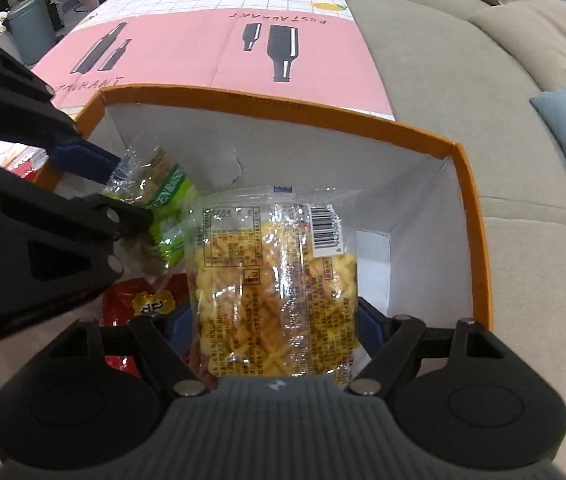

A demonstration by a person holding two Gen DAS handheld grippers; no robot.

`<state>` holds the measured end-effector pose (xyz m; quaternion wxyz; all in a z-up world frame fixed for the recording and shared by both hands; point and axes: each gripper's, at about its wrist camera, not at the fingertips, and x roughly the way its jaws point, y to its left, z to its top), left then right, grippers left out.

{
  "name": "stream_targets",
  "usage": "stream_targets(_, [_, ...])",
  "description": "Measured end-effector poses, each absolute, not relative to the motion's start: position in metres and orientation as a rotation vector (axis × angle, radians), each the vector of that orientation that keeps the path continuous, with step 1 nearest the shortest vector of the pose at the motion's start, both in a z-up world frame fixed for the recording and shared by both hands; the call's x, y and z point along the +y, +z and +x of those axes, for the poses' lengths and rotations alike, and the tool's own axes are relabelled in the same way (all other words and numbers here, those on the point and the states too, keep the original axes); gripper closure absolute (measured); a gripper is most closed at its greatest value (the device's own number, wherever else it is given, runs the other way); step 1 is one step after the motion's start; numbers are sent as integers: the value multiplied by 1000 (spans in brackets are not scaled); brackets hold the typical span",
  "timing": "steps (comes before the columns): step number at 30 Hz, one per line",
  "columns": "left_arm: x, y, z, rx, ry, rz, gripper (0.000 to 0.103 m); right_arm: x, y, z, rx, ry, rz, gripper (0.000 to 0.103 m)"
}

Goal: Organize snacks
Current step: 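Carry both packs over the box and release them inside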

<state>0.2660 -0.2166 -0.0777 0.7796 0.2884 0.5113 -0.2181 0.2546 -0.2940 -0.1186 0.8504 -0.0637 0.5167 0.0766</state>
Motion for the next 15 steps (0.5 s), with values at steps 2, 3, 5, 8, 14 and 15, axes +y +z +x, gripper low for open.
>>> stream_targets(2, [-216, -77, 265, 1113, -479, 618, 66, -292, -121, 255, 1085, 151, -150, 27])
stream_targets(3, [-216, -77, 265, 1114, -482, 616, 65, -291, -121, 255, 1081, 152, -153, 25])
stream_targets(5, [-215, -75, 264, 1118, -490, 605, 63, -290, -121, 254, 1079, 158, -150, 24])
stream_targets(8, [-214, -70, 264, 1105, -490, 594, 63, -292, -117, 252, 1072, 178, -130, 20])
stream_targets(14, [-207, -50, 255, 1050, -504, 560, 63, -289, -101, 239, 1030, 188, -126, 17])
stream_targets(15, [-205, -45, 253, 1039, -507, 549, 63, -291, -97, 236, 1015, 195, -110, 23])
